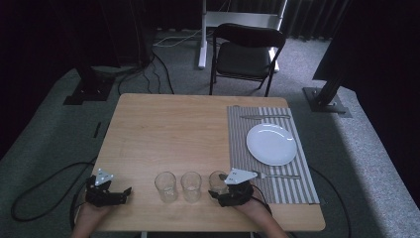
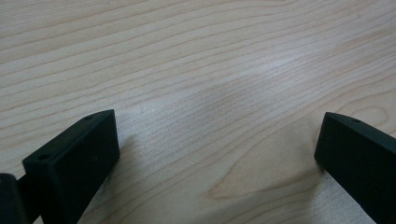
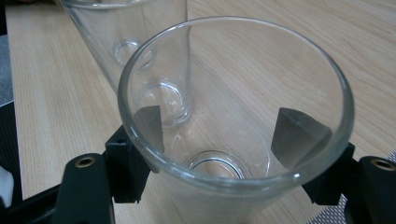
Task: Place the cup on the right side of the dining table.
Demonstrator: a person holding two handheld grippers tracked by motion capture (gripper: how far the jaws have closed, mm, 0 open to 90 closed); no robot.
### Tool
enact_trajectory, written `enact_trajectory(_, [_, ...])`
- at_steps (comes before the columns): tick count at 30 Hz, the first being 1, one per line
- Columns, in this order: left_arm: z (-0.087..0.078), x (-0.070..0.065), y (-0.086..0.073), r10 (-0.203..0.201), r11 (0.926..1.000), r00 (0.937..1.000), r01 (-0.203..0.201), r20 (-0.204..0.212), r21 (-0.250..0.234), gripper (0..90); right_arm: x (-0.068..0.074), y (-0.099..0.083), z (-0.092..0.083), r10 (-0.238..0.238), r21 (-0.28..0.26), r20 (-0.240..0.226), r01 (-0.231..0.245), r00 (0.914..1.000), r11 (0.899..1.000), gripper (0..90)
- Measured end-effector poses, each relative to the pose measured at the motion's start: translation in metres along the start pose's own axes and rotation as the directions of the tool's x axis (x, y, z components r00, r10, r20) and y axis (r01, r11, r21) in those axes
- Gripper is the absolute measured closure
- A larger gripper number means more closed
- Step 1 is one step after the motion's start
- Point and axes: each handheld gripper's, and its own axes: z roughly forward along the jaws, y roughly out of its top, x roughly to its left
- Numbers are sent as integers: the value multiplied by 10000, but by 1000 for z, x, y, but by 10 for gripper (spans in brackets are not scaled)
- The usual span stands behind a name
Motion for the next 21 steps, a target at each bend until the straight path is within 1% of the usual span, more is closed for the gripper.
enact_trajectory(2, [0, 0, 0, -3, 10000, 10000, 3, -1, -1, 3, 1, 1, 0, -7, 109, 40, 7, 10000, 9999, 299])
enact_trajectory(4, [0, 0, 0, -5, 10000, 10000, 5, 5, -8, 3, 3, 2, 0, -221, 93, 243, 219, 9995, 9997, 300])
enact_trajectory(7, [0, 0, 0, 0, 10000, 10000, 0, 0, 4, 3, 4, 3, 0, -465, 160, 358, 460, 9983, 9988, 300])
enact_trajectory(8, [0, 0, 0, -1, 10000, 10000, 1, -1, 4, 3, 4, 4, -1, -479, 222, 333, 471, 9983, 9986, 300])
enact_trajectory(9, [0, 0, 0, -2, 10000, 10000, 2, -1, 4, 3, 3, 5, -1, -414, 195, 373, 407, 9984, 9990, 300])
enact_trajectory(11, [0, 0, 0, -3, 10000, 10000, 3, 1, -3, 3, 0, 7, -3, -260, 185, 245, 256, 9994, 9995, 300])
enact_trajectory(13, [0, 0, 0, -3, 10000, 10000, 3, 1, 5, 3, -2, 9, -6, -241, 184, 293, 235, 9993, 9996, 300])
enact_trajectory(16, [0, 0, 0, -4, 10000, 10000, 4, 0, 0, 3, -6, 13, -10, -178, 83, 393, 175, 9991, 9998, 300])
enact_trajectory(17, [0, 0, 0, 0, 10000, 10000, 0, 0, 3, 3, -7, 15, -11, -166, 31, 510, 164, 9986, 9999, 300])
enact_trajectory(19, [0, 0, 0, 6, 10000, 10000, -6, 3, 7, 3, -8, 16, -13, -148, 47, 533, 146, 9985, 9999, 300])
enact_trajectory(21, [0, 0, 0, 2, 10000, 10000, -2, 4, -3, 3, -17, 22, -17, -24, -20, 766, 26, 9971, 10000, 300])
